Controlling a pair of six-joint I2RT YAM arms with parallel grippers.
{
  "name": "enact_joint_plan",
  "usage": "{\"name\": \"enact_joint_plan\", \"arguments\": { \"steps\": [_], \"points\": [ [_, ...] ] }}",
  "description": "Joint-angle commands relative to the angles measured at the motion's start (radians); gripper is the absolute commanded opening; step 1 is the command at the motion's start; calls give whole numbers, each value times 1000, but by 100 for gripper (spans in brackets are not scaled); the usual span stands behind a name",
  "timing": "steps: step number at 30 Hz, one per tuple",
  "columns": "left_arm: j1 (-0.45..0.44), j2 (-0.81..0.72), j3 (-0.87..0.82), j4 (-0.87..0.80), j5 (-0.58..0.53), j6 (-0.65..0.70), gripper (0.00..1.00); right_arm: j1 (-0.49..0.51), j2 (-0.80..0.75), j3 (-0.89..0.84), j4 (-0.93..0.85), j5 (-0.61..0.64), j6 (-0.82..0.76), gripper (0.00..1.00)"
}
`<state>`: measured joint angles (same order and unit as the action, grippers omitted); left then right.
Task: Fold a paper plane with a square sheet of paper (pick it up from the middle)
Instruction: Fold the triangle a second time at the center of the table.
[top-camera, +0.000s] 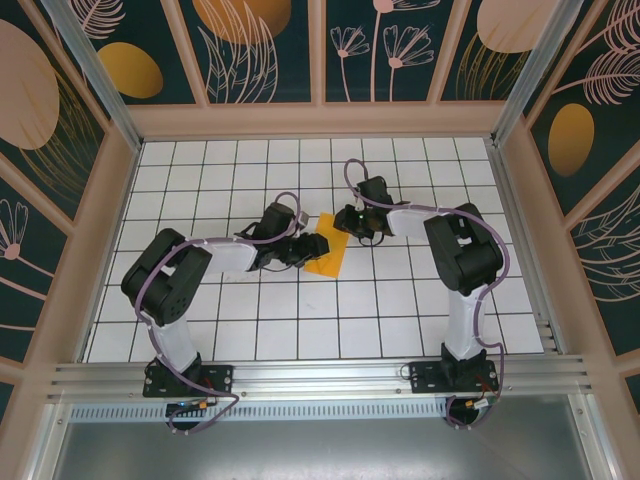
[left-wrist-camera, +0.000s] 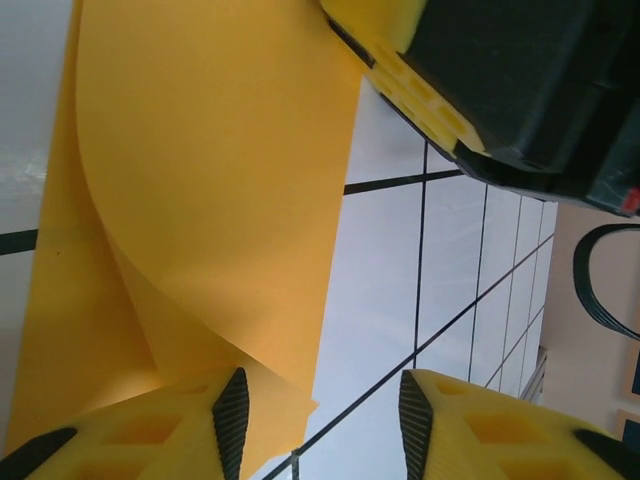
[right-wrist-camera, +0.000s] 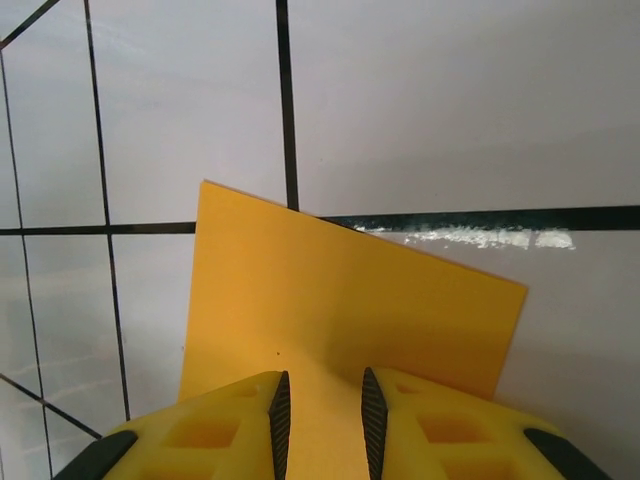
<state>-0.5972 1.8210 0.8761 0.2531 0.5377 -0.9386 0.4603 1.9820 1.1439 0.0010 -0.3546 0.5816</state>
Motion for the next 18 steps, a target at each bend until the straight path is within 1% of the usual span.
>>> {"name": "enact_joint_plan", "arguments": {
  "steps": [1,8,12,18],
  "points": [
    [-7,12,11,37,-22,-6,43,-7,-74,-42,-3,-80,-33,29],
    [-7,4,-9,24,-69,-5,27,-7,-175,-148,51,-248,-44,29],
    [-6,6,-18,25,-79,-8,19,2,-210,-226,76,-316,-34,30],
    [-7,9,-22,23,-91,-8,14,27,-220,-287,124,-384,-23,30]
  ]
}}
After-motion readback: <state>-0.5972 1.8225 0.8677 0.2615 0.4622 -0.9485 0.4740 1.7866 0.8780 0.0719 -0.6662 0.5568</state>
